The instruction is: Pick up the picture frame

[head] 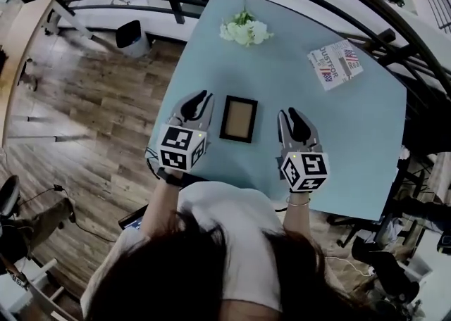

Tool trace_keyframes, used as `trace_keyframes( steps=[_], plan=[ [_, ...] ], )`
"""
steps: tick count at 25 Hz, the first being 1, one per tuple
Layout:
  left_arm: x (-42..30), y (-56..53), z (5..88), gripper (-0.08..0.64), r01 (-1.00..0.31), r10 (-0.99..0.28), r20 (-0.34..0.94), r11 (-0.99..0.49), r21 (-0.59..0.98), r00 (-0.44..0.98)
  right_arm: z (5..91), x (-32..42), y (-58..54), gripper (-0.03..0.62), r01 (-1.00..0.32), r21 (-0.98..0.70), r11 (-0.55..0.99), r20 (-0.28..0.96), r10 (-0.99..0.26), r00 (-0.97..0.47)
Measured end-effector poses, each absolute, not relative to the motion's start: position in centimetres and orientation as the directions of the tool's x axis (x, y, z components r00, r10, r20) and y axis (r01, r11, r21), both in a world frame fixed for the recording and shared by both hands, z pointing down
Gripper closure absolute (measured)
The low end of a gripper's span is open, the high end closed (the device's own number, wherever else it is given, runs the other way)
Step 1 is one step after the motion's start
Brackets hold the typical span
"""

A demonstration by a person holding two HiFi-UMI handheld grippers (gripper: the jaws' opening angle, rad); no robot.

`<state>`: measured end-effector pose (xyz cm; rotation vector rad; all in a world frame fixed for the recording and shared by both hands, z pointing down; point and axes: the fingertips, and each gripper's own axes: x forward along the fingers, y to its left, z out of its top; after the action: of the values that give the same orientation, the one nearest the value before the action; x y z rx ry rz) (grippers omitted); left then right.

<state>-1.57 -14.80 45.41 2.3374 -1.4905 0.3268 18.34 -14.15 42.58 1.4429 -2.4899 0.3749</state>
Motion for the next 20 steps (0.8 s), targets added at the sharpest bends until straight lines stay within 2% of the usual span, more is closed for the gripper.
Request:
trace_keyframes(
  steps=[20],
  plan=[
    [0.1, -15.6, 47.9, 0.500, -0.858, -0.730, 0.451, -0.447, 0.254, 0.514, 44.8, 17.5, -15.1, 0.520, -0.883, -0.182, 0.433, 0.381, -0.796, -0.470]
  ],
)
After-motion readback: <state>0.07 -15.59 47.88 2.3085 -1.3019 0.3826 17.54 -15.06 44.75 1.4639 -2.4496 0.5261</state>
